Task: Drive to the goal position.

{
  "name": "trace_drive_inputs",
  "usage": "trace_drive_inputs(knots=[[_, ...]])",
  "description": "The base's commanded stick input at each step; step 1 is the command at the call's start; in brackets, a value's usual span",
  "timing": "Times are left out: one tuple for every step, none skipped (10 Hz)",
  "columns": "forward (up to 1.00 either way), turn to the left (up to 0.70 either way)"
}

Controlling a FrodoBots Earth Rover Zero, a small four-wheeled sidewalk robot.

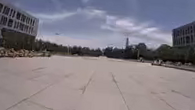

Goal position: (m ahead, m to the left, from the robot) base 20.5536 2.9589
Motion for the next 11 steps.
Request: trace_drive_inputs(knots=[[0.54, 0.00], [0.54, 0.00], [0.54, 0.06], [0.54, 0.12], [0.54, 0.12], [0.54, 0.12], [0.54, 0.12], [0.54, 0.12], [0.54, 0.06], [0.54, 0.00], [0.54, 0.00]])
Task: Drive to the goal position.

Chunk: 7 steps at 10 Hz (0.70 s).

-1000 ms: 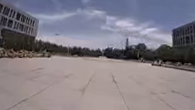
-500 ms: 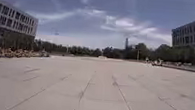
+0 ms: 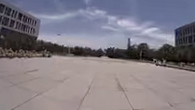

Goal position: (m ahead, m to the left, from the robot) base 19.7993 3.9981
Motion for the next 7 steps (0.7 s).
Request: trace_drive_inputs(knots=[[0.54, 0.00], [0.54, 0.00], [0.54, 0.00], [0.54, 0.00], [0.54, 0.00], [0.54, 0.00], [0.54, 0.00]])
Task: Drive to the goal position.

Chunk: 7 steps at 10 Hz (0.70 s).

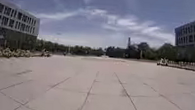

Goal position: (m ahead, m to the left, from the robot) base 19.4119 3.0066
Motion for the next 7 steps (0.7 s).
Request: trace_drive_inputs(knots=[[0.54, 0.00], [0.54, 0.00], [0.54, 0.00], [0.54, 0.00], [0.54, 0.00], [0.54, 0.00], [0.54, 0.00]])
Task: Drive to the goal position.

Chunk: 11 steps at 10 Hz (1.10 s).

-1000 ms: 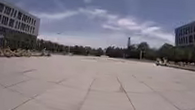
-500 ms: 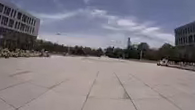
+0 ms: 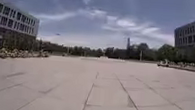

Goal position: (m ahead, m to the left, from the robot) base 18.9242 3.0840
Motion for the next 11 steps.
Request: trace_drive_inputs(knots=[[0.54, 0.00], [0.54, 0.00], [0.54, 0.00], [0.54, 0.00], [0.54, 0.00], [0.54, 0.00], [0.54, 0.00], [0.54, 0.00], [0.54, 0.00], [0.54, 0.00], [0.54, 0.00]])
